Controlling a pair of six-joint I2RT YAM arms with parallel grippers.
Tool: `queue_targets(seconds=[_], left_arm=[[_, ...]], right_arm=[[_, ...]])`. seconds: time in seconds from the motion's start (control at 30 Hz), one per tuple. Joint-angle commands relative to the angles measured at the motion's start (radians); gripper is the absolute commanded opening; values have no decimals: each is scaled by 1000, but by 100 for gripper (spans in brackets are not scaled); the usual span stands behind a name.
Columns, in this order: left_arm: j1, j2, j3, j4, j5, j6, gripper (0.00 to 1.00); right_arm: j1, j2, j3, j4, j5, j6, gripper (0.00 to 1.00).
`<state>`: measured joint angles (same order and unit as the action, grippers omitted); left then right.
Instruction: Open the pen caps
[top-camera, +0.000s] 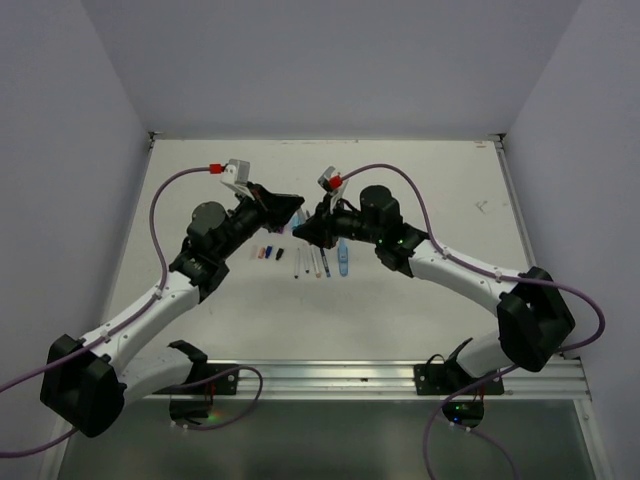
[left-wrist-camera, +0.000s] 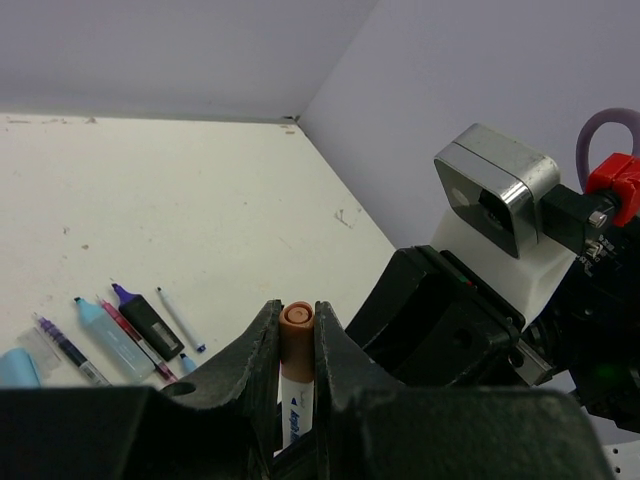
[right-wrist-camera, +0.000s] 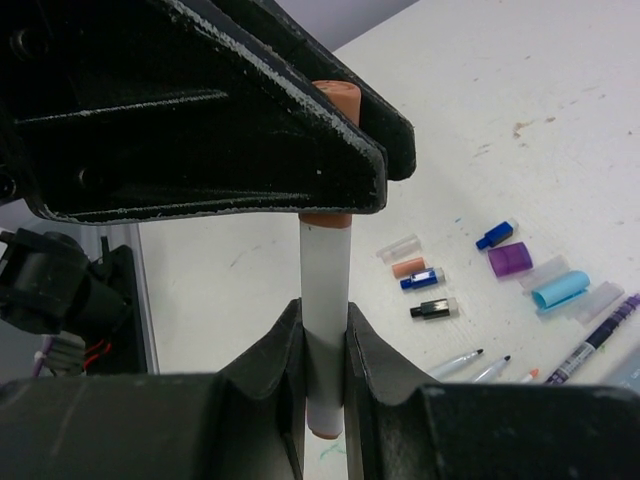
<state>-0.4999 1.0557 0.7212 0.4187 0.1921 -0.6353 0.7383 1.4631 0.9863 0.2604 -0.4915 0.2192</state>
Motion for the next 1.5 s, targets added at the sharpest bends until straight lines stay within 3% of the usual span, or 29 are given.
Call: queue_targets(seconds=[0.0,0.97,1.07,1.17,1.47], left_arm=[[61,-20,115,503,-319,23,0],[185,96,328,568,-362,92,0],[196,90,333,514,-298,88,0],[211,66,328,373,-147,62,0],[224,-5,244,52,257,63,50]], right_arm=[[27,54,-129,-283,-102,9,0],[69,37,-327,-145,-124,91,0],[67,-18,-316,-141,-136,111,0],[59,-98,-243,-190,-114,111,0],[-7,-127,-22,-244,-147,126,0]])
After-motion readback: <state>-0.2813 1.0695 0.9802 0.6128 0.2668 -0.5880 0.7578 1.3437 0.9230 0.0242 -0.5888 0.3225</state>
